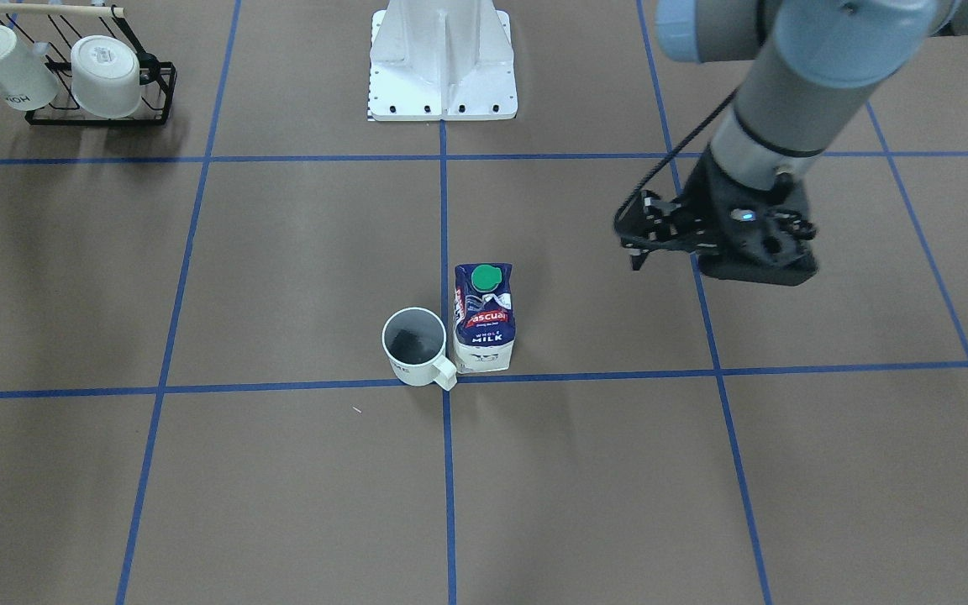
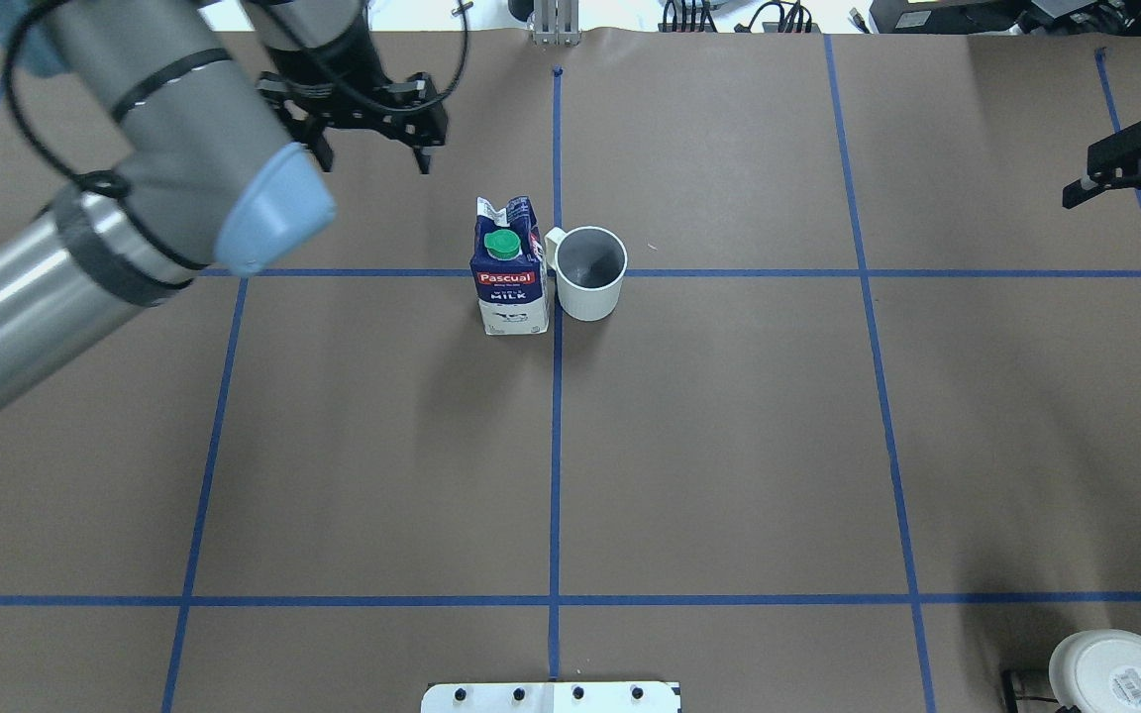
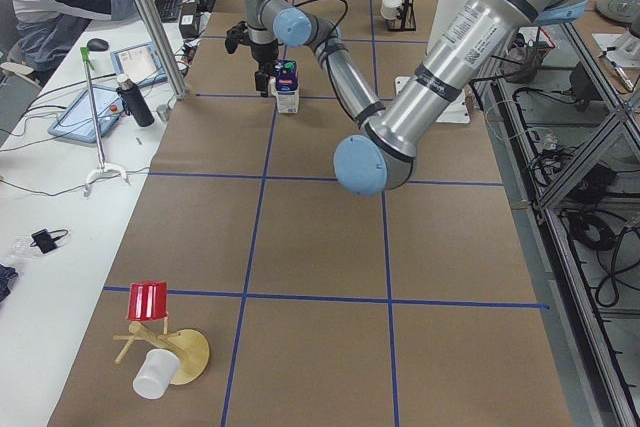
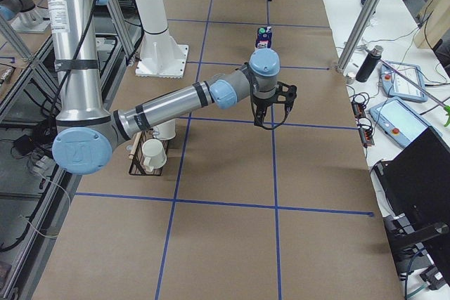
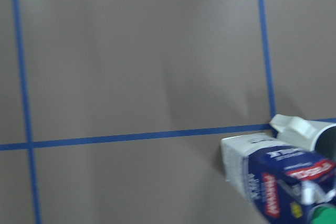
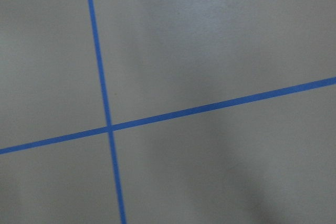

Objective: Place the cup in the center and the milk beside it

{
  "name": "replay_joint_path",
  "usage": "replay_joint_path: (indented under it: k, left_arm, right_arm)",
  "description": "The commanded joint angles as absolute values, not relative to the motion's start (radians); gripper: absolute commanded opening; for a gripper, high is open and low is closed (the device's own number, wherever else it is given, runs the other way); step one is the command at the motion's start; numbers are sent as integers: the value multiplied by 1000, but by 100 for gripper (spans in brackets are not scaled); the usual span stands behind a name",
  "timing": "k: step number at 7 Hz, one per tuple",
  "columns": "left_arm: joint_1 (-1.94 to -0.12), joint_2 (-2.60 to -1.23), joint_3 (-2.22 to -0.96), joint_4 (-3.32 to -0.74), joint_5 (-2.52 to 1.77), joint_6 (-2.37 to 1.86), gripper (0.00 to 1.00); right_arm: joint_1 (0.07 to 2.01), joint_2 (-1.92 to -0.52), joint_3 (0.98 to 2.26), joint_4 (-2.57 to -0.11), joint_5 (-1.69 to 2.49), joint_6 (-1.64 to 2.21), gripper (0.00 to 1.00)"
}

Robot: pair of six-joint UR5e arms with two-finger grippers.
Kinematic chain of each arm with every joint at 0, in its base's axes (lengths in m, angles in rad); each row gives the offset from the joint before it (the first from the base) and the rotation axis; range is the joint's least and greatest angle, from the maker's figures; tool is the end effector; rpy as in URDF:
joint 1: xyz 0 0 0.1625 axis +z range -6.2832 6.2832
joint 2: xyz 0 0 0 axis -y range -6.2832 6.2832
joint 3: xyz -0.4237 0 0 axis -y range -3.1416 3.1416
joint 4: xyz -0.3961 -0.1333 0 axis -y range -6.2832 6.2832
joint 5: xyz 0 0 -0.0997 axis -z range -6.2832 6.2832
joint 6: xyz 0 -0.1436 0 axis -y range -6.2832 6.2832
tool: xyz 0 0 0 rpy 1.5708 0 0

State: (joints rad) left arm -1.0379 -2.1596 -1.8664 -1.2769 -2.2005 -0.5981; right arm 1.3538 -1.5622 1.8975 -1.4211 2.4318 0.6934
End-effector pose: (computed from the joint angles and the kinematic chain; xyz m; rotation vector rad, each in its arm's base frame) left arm 0.2800 -0.5707 0.2493 0.1543 0.8210 0.1245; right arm -0.0859 -0.5028 0.4922 0.0373 -0.9579 0.2308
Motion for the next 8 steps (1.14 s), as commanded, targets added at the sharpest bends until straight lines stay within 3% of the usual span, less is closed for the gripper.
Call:
replay_joint_path:
  k: [1, 5, 8]
  left_arm:
    - [-1216, -1925, -1930, -1307, -2238, -268, 98]
    - [-1489, -1659, -1807, -1459, -2347, 142, 98]
    - [-1512, -1640, -1799, -1445, -2324, 143, 98]
  right_arm:
    - [1461, -1635, 1837, -1422, 2385, 403, 100]
    - [1555, -1631, 1735, -1420, 2381, 209, 100]
    - [1545, -1624, 1747, -1420, 2316, 209, 100]
